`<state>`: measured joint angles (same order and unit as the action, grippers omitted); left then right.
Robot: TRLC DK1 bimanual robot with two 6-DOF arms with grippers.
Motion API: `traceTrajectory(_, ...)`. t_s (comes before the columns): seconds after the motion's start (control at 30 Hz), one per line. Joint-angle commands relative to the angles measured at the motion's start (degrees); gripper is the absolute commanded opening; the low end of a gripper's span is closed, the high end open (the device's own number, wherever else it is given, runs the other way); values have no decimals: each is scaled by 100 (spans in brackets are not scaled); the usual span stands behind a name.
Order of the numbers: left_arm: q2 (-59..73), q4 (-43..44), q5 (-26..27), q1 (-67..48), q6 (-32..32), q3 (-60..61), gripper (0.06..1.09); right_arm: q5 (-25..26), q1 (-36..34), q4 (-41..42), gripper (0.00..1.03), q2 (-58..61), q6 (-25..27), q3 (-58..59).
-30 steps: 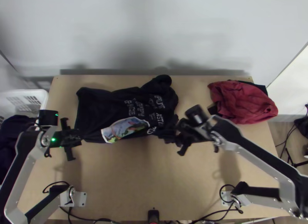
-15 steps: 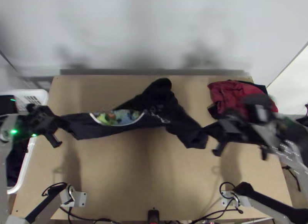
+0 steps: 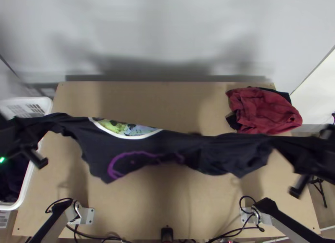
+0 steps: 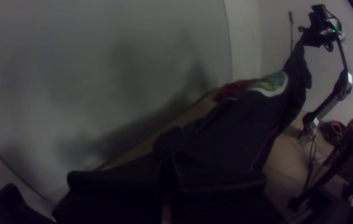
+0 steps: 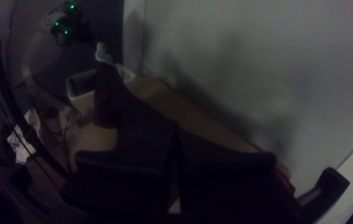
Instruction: Fold the t-shirt
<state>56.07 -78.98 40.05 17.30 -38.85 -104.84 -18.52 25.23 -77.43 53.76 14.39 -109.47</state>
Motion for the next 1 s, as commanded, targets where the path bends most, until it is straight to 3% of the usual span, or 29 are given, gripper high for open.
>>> traceTrajectory(0.0,-606,946,284,-122,1257,-591,10,-20,-361,360,3,30,-305,-1507)
traceTrajectory(0.1,-650,1280,-24,-113,1117,-2,10,-11,-625,747,3,170,-437,-1542)
traceTrajectory(0.23,-870,2915,-156,195,844,2389,10,7,-757,2091,3,161,-341,708)
traceTrajectory(0.37,-141,3741,-208,502,466,3725,10,7,-941,3410,3,856,-297,2474)
traceTrajectory(0.47,642,4523,-534,529,18,4446,10,-2,-1056,4245,3,1919,-244,3134)
traceTrajectory(0.6,1802,5156,-1131,248,-378,4490,10,15,-1170,4798,3,3220,-191,3054)
traceTrajectory(0.77,2980,5648,-1773,-34,-826,4138,10,297,-1214,4816,3,4591,-24,2167)
traceTrajectory(0.97,3938,5797,-2019,-148,-958,3523,10,358,-1258,4860,3,5769,283,1077)
